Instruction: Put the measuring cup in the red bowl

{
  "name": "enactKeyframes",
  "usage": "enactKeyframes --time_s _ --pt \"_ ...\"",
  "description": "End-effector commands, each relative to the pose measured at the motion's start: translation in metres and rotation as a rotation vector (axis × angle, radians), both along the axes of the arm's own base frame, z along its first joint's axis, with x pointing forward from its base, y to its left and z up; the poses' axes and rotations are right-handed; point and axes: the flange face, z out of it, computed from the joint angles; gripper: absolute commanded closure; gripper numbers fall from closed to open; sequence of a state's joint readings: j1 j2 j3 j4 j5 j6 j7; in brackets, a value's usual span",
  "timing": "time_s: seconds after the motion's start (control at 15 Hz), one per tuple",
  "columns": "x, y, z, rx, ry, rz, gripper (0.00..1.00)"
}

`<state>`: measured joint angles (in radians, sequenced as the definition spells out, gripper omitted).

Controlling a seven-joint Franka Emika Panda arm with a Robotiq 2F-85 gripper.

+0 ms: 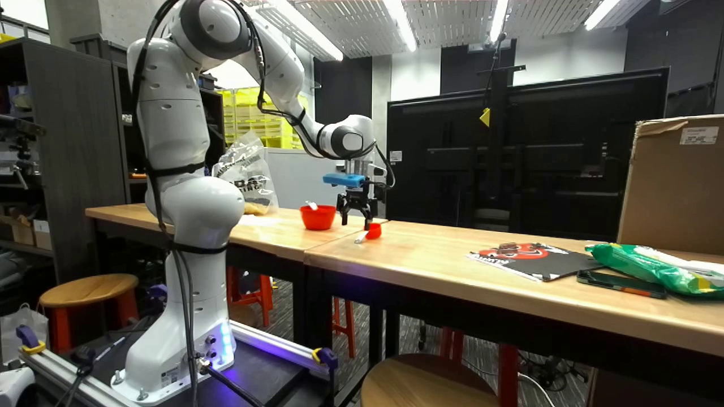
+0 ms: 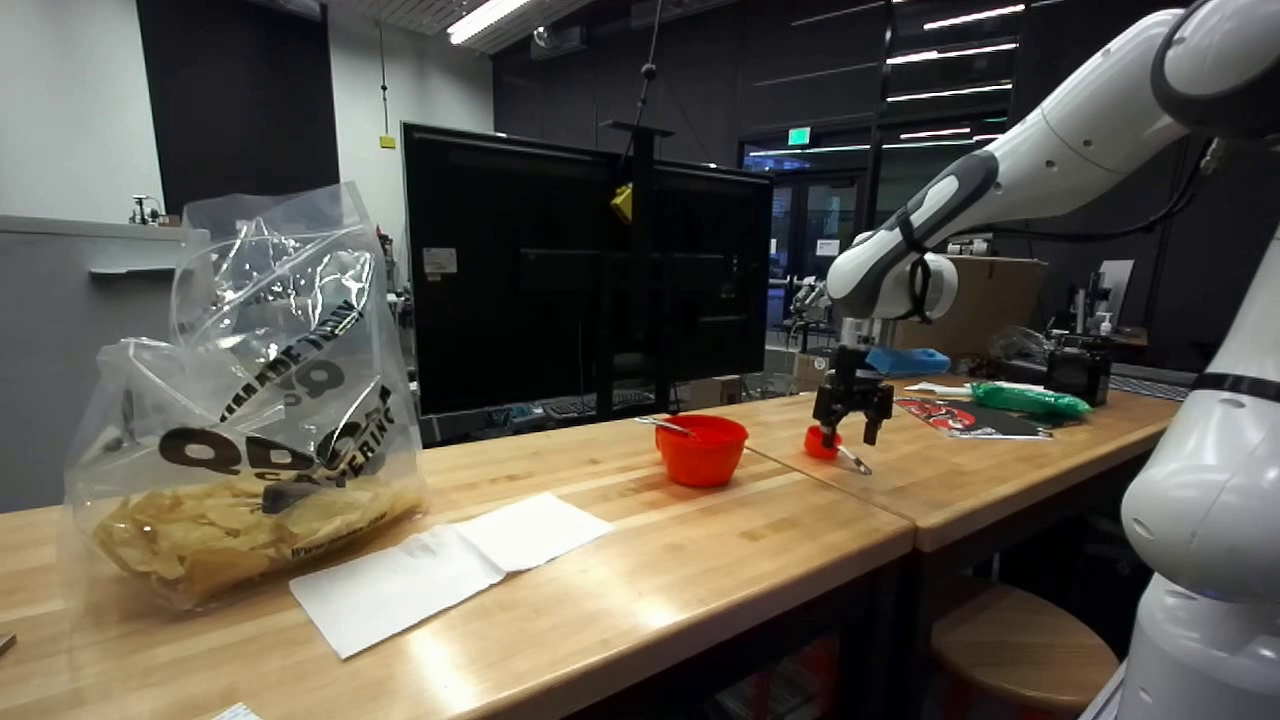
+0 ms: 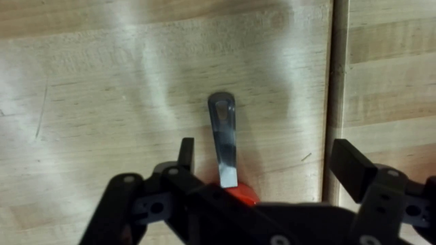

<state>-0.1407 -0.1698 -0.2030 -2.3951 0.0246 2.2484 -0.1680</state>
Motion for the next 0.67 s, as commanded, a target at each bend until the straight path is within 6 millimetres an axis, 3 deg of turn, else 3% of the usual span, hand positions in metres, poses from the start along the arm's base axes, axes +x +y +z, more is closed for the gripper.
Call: enactKeyframes --time_s 0.0,0.47,0.6 --pt "0.015 -0.001 0.007 0.007 -0.001 0.011 0.00" --pt "0.023 -0.002 0.010 -0.002 0.026 0.002 0.00" --pt "0.011 -0.011 0.001 0.000 0.038 -0.003 0.00"
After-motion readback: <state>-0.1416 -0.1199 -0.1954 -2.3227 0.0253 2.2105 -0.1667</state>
